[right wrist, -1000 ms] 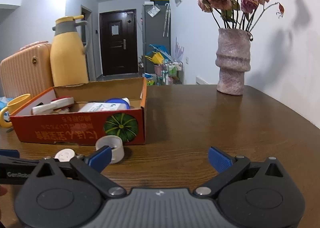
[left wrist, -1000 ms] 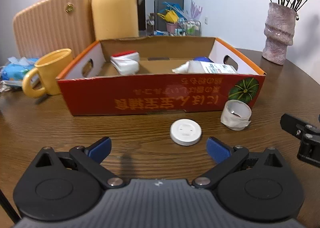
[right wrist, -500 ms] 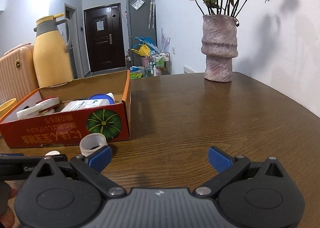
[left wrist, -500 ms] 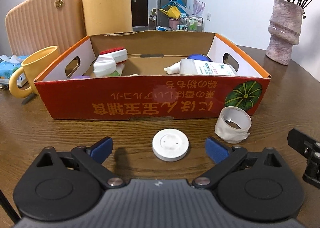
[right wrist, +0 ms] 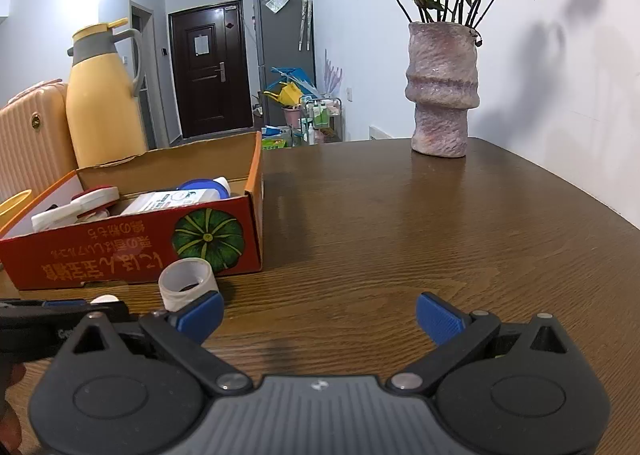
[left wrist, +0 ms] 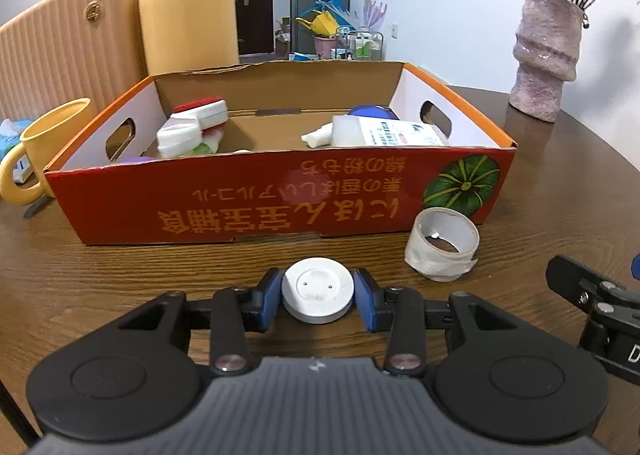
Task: Organize rigid objects
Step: 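Grasp the white round cap with the left gripper, then grasp the clear round cup with the right gripper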
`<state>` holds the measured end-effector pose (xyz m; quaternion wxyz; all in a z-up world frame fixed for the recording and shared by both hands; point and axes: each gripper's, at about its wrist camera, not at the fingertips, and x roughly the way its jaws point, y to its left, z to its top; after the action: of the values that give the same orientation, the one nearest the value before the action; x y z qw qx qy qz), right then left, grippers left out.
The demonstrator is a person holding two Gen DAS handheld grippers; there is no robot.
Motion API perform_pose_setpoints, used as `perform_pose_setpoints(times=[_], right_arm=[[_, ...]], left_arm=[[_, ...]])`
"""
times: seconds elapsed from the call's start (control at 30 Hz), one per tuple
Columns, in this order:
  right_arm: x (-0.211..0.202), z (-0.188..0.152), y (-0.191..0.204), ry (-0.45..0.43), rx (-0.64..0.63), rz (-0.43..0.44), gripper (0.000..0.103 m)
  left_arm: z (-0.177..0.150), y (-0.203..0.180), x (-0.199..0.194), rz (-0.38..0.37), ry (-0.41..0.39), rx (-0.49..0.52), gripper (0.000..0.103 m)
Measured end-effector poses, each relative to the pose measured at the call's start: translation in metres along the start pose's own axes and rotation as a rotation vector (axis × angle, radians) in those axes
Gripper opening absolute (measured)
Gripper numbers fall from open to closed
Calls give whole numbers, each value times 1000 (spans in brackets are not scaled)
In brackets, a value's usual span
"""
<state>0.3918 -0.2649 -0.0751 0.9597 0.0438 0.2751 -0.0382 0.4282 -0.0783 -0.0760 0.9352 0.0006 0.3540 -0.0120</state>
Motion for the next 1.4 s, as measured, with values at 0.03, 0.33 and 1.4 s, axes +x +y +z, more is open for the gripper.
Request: perform_pose_setpoints(times=[0.03, 0.33, 1.4], right_arm=[[0, 0, 0, 0, 1, 1, 103], [5, -1, 1, -2, 12, 40, 103], [56, 11, 77, 86, -45, 51, 80]], left_arm=[[0, 1, -1, -1, -2, -3, 40], [4, 18, -21, 5, -65, -22, 40], [-1, 149, -58, 126, -126, -156, 40]])
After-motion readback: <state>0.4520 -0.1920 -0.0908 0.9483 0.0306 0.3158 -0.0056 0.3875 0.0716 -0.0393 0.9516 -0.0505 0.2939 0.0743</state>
